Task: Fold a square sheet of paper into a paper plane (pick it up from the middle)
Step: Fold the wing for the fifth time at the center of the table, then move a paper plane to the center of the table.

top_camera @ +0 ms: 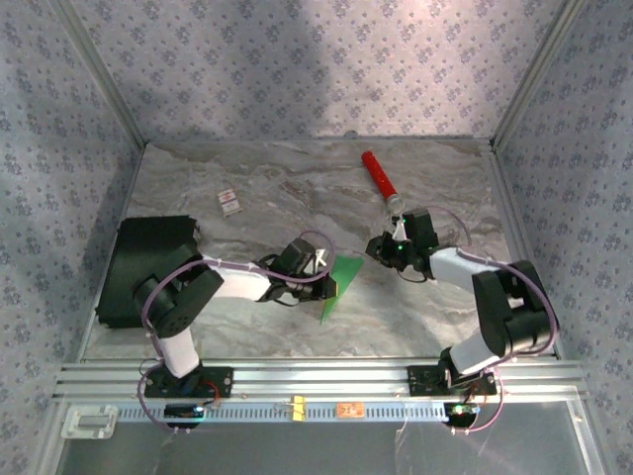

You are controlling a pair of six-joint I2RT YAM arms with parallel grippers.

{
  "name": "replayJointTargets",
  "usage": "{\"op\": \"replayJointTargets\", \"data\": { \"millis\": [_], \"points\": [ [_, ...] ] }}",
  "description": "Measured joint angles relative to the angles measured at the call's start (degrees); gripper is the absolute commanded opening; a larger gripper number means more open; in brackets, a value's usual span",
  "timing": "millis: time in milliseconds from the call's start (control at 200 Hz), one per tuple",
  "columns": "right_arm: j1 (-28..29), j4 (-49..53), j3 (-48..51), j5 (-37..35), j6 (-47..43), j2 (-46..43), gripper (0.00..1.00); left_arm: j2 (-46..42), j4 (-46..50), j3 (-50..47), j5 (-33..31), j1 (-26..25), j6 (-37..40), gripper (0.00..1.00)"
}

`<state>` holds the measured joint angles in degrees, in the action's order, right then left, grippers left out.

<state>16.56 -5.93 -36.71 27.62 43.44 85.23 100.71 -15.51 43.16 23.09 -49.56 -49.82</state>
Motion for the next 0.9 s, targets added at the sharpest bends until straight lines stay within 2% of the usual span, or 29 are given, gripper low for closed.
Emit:
{"op": "replayJointTargets", "data": {
  "millis": [165, 300, 470, 899],
  "points": [
    [3.2, 0.9, 5.0, -1.4, 0.7, -4.8, 0.19, -5.5, 4.0, 0.6, -3.1, -0.3, 0.3, 0.27],
    [6.8, 1.6, 6.5, -1.9, 1.5, -5.9, 0.19, -7.5, 4.9, 0.5, -2.7, 3.7, 0.2, 0.27],
    [10.5, 1.5, 6.5, -3.0, 2.5, -6.0, 0.19, -7.3, 5.6, -0.6, -0.5, 7.5, 0.2, 0.26],
    [13.4, 1.5, 5.1, -3.8, 3.3, -2.0, 0.20, -2.3, 5.4, -0.7, 7.4, 7.6, 0.2, 0.26]
  ]
}}
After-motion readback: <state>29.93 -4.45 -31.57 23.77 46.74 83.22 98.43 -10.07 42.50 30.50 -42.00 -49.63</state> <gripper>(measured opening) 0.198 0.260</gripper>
